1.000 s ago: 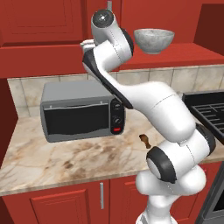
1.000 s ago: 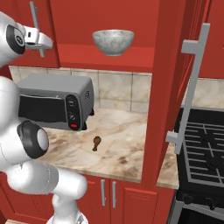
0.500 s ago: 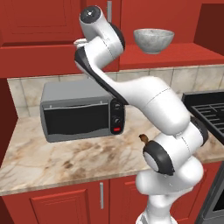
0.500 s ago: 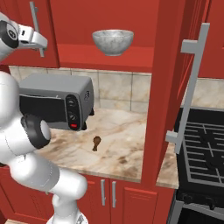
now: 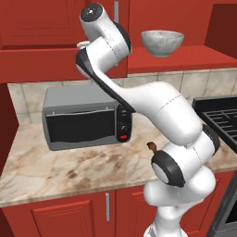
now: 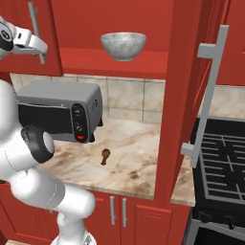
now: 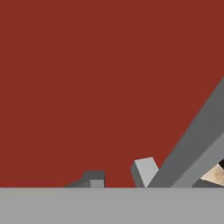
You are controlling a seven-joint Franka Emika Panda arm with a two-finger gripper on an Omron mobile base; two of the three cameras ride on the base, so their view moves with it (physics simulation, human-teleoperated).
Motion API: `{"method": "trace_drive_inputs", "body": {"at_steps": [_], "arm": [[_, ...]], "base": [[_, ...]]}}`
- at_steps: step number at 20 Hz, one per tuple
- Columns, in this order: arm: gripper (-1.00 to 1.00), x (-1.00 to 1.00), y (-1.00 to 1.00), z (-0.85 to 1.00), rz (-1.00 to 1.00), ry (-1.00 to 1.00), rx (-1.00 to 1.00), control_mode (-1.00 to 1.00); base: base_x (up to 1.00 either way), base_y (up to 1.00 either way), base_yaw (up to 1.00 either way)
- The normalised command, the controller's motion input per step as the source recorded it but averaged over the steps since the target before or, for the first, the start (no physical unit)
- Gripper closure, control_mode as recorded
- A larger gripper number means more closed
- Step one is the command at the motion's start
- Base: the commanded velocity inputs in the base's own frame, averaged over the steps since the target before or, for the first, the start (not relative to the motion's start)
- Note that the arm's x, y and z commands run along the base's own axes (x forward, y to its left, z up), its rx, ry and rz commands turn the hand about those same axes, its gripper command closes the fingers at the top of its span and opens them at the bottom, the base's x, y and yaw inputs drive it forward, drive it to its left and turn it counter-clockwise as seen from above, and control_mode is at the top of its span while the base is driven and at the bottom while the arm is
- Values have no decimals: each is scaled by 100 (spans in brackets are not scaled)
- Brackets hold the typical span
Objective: Retrieve the bowl from the cabinet, then place the raw meat into the bowl to avoid contamination.
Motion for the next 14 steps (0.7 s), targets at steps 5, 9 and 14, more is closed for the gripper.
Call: {"method": "trace_drive_inputs", "body": {"at_steps": [5,9,14], "arm": [[100,-92,35,-14,-16,-14,1,-100],[100,-95,53,-3,-14,-4,0,-100],[100,-96,70,0,-8,0,0,-100]], "base": [[0,0,0],[0,0,0],[0,0,0]]}}
